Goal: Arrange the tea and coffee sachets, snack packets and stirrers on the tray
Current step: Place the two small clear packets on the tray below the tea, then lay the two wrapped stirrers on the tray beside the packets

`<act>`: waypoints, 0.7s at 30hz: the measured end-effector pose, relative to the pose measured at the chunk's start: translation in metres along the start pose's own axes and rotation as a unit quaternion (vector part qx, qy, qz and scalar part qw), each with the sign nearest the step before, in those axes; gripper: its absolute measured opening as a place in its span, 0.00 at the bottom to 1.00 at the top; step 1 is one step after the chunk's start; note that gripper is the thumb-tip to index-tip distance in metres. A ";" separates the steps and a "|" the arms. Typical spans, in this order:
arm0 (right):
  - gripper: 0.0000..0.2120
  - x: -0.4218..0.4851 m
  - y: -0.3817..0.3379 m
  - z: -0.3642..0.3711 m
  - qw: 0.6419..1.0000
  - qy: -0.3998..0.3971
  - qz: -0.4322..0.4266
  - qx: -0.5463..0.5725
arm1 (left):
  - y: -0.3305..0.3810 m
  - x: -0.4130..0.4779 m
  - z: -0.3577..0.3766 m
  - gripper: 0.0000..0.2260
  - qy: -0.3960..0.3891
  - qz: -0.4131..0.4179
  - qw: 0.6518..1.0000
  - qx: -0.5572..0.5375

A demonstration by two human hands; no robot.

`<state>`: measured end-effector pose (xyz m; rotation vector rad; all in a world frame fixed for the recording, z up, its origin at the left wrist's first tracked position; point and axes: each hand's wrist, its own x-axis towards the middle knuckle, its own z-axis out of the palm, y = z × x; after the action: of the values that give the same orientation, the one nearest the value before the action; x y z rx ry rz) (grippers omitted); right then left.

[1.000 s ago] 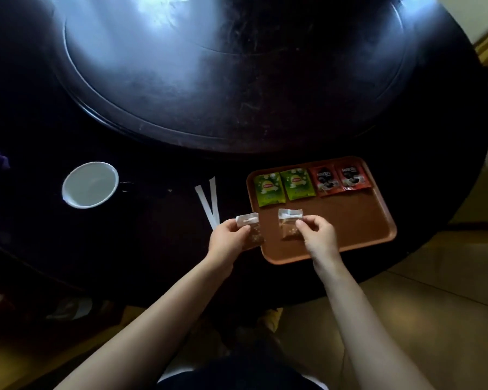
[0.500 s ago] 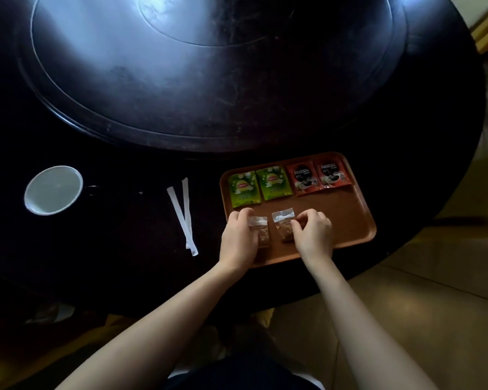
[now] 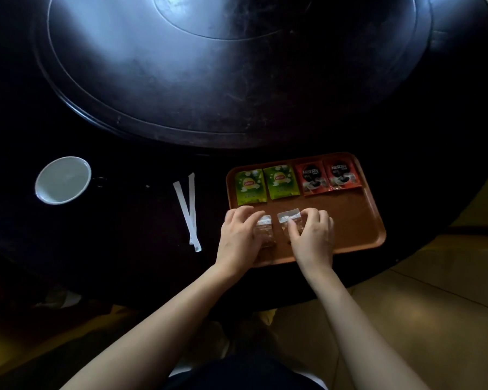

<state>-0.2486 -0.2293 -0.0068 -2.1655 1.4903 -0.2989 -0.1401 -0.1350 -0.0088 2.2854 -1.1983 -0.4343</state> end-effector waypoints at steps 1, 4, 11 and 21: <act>0.11 -0.002 -0.009 0.000 1.000 0.015 -0.018 0.012 | -0.005 0.000 -0.008 0.19 0.030 -0.016 0.999 -0.024; 0.06 -0.008 -0.049 0.006 0.994 0.006 -0.096 0.059 | -0.035 -0.002 -0.034 0.18 0.124 -0.102 0.986 -0.047; 0.10 -0.011 -0.129 0.058 0.972 -0.204 -0.106 0.040 | -0.081 -0.005 -0.053 0.23 0.048 -0.242 0.969 0.008; 0.13 0.000 -0.160 0.094 0.949 -0.296 0.023 0.108 | -0.114 -0.007 -0.076 0.07 0.006 -0.260 0.958 -0.119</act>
<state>-0.0767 -0.1585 -0.0056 -1.8194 1.1010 0.1881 -0.0305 -0.0532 -0.0126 2.3596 -0.4865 -0.7086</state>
